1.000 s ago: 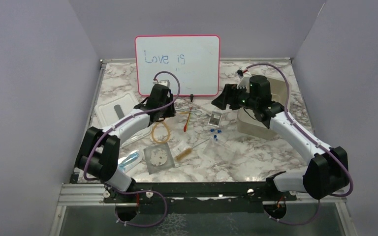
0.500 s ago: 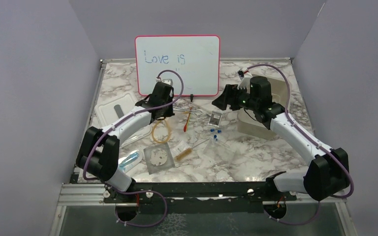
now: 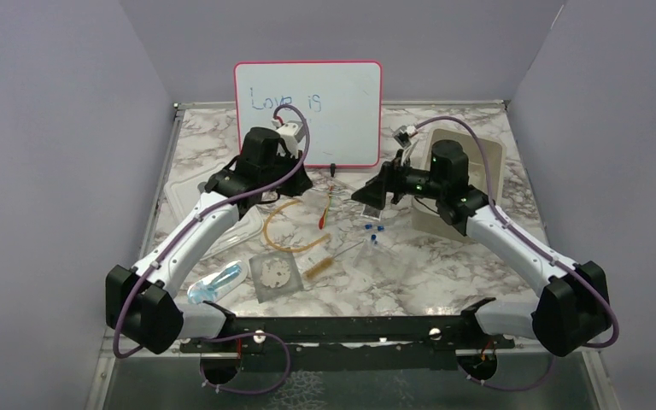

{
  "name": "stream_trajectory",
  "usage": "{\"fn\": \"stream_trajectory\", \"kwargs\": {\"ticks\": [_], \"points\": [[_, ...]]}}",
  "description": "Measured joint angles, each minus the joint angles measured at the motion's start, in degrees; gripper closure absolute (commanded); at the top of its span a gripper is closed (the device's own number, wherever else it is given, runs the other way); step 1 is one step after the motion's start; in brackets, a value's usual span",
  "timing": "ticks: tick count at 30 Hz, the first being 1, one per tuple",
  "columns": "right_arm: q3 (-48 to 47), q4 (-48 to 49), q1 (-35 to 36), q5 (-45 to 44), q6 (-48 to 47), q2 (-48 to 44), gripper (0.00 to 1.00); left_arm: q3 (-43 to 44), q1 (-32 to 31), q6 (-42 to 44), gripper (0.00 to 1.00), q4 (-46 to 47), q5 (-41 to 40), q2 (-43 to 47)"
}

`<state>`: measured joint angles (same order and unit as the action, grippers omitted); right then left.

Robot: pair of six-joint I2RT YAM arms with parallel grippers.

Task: Organize the chemistry lab equipment

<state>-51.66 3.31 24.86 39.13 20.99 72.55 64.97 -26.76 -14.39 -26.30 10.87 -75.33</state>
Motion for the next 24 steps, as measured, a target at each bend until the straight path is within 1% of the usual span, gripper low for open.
{"fn": "stream_trajectory", "kwargs": {"ticks": [4,6,10,15,21,23,24], "points": [[0.4,4.4,2.4,3.4,-0.2,-0.2,0.16,1.4,0.0,-0.3,1.00,0.2,8.3,1.2],[0.4,6.2,3.8,4.4,-0.7,-0.1,0.17,1.5,0.0,-1.2,1.00,0.3,10.8,1.5],[0.4,9.1,6.5,5.2,-1.6,0.7,0.24,1.5,0.0,-5.0,1.00,0.7,15.0,1.9],[0.2,10.4,9.4,4.6,-3.2,3.3,0.34,1.5,0.0,-10.4,1.00,2.0,16.9,2.7],[-1.2,10.6,11.8,0.2,-8.5,5.9,0.39,1.3,0.0,-15.7,1.00,2.3,17.2,3.3],[-1.5,10.8,12.4,-1.2,-10.1,6.6,0.43,1.3,0.0,-16.8,1.00,2.6,17.4,3.4],[-1.5,10.9,12.6,-1.8,-10.8,7.0,0.48,1.2,0.0,-17.4,1.00,2.8,17.5,3.5]]}}
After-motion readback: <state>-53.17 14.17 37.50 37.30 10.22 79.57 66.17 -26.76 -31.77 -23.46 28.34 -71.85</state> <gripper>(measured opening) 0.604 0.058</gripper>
